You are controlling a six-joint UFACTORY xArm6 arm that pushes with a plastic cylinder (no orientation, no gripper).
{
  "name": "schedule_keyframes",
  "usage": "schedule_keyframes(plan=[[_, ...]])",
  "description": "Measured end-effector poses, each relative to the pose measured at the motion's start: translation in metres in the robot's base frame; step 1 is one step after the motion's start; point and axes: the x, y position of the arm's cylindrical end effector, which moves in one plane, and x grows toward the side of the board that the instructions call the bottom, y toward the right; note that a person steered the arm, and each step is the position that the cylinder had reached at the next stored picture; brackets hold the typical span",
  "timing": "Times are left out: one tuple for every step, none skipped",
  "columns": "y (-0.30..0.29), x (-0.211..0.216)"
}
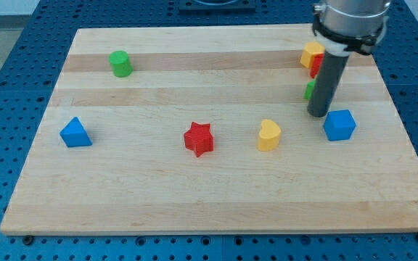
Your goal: Move the green star below the red circle
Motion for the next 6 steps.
schedule_keyframes(plan=[[0.001,-0.022],[0.001,-0.019],[-0.02,-0.005],[-0.07,-0.009],[-0.089,-0.022],[-0.08,-0.049]])
